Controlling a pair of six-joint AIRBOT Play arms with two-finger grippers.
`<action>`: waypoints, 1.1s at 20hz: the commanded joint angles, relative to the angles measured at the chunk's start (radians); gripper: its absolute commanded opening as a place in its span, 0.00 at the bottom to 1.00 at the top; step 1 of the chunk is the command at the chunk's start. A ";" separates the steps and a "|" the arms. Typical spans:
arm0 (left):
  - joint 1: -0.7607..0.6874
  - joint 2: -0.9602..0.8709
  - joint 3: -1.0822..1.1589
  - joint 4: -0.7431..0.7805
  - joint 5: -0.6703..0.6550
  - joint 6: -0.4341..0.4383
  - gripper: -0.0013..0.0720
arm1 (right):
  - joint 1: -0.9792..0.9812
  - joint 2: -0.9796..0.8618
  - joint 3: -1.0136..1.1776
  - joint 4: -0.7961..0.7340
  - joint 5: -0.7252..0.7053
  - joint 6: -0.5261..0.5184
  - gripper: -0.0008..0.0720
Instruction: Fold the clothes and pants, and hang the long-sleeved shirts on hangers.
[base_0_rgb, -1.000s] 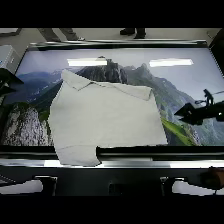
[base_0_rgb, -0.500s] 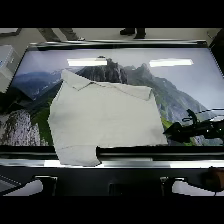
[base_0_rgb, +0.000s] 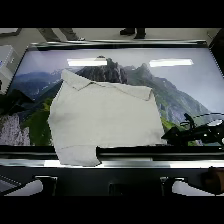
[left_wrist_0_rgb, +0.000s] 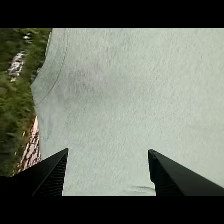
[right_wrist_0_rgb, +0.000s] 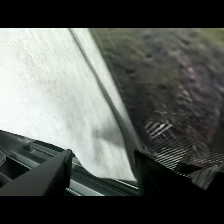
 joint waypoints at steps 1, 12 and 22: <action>0.000 0.001 -0.001 0.000 0.001 0.003 0.80 | -0.002 0.024 -0.005 0.039 -0.020 -0.009 0.61; 0.000 0.000 -0.001 -0.001 0.014 0.017 0.80 | -0.003 0.124 -0.002 -0.035 -0.045 0.016 0.68; 0.000 0.000 -0.001 -0.020 0.014 0.017 0.80 | -0.002 0.046 -0.029 0.005 -0.091 0.001 0.67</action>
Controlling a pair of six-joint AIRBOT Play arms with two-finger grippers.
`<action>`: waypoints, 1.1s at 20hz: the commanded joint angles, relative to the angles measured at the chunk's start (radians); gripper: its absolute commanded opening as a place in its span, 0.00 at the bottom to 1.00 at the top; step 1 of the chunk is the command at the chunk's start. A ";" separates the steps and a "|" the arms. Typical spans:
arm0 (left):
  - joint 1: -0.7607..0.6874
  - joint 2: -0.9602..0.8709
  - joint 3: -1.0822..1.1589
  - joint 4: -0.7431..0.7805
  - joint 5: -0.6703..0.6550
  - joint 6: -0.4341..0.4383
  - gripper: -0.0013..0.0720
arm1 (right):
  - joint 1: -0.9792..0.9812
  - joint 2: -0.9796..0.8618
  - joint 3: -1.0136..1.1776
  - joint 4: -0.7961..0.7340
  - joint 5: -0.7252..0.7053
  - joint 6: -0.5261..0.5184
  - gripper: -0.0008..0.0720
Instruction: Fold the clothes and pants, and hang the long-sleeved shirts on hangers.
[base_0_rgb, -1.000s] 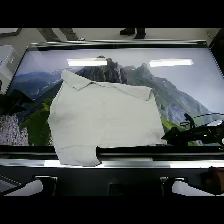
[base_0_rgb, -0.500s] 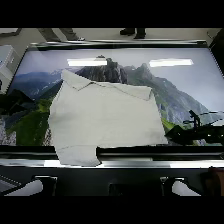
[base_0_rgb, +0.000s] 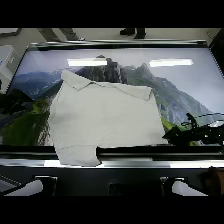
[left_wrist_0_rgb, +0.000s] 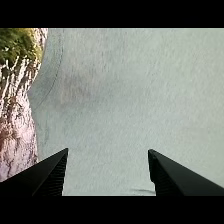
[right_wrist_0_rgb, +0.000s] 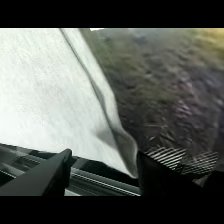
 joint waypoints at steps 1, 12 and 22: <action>0.000 0.000 0.000 -0.003 0.001 0.000 0.80 | 0.001 -0.010 -0.009 0.003 -0.042 -0.008 0.67; 0.001 -0.006 -0.007 -0.006 0.017 0.016 0.80 | 0.003 -0.010 -0.119 0.068 -0.065 -0.014 0.24; 0.237 0.109 -0.517 -0.108 0.070 0.220 0.72 | 0.003 -0.008 -0.119 0.119 -0.061 -0.052 0.05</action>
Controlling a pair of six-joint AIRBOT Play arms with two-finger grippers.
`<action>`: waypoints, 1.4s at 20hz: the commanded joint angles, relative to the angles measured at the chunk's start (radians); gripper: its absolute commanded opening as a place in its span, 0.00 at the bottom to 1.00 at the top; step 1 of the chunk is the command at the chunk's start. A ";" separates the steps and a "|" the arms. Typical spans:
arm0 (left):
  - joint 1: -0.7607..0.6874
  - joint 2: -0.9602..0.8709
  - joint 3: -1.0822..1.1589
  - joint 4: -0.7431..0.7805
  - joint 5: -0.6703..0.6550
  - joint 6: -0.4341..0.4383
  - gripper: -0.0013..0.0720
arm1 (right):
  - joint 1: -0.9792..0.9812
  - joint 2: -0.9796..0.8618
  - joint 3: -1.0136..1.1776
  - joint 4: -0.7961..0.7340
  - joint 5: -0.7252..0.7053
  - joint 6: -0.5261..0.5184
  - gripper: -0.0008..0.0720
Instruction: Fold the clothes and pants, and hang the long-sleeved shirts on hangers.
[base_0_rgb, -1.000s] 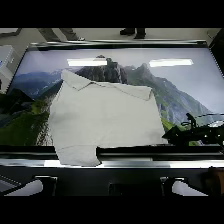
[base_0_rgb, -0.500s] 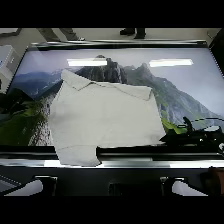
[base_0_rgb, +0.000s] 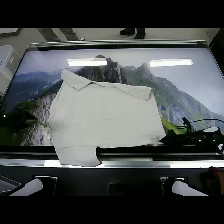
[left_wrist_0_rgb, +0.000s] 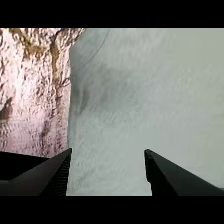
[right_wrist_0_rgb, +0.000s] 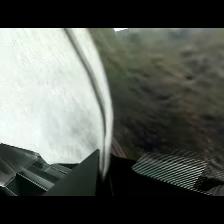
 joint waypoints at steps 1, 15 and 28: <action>0.088 0.027 -0.195 -0.092 0.010 0.119 0.77 | 0.000 0.001 0.000 0.032 0.013 -0.019 0.05; 0.085 0.026 -0.546 -0.131 0.109 0.274 0.77 | 0.000 0.001 0.000 0.032 0.050 -0.027 0.05; -0.042 0.025 -0.553 -0.221 0.164 0.274 0.05 | 0.000 0.037 0.000 0.103 0.056 -0.055 0.05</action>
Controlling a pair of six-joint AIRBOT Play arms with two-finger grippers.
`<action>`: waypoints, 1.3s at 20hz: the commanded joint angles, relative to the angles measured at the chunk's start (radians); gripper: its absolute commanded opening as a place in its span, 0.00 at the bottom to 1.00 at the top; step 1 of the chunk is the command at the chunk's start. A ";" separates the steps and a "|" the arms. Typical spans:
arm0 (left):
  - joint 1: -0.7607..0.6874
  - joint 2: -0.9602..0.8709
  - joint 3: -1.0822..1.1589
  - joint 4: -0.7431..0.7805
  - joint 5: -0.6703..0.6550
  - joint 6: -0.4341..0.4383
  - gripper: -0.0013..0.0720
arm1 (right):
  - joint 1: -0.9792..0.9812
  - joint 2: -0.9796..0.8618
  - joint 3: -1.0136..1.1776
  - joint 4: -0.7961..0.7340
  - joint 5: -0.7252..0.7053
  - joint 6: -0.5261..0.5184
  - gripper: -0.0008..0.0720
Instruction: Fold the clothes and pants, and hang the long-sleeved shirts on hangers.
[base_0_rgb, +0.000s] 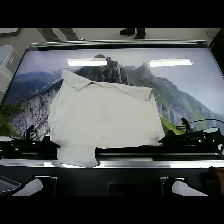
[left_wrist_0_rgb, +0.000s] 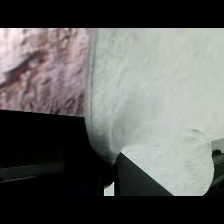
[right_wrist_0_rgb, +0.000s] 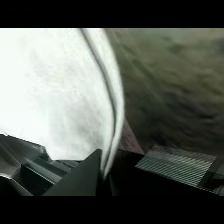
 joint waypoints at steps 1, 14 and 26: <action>-0.019 0.001 0.023 -0.074 -0.002 0.003 0.04 | 0.000 0.039 0.004 0.086 0.004 -0.028 0.05; -0.257 -0.034 0.970 -0.164 0.179 -0.168 0.04 | 0.634 0.084 0.790 -0.424 -0.502 0.554 0.05; -0.144 0.204 1.714 -0.045 0.030 -0.359 0.04 | 0.644 0.260 1.515 -0.498 -0.161 0.540 0.05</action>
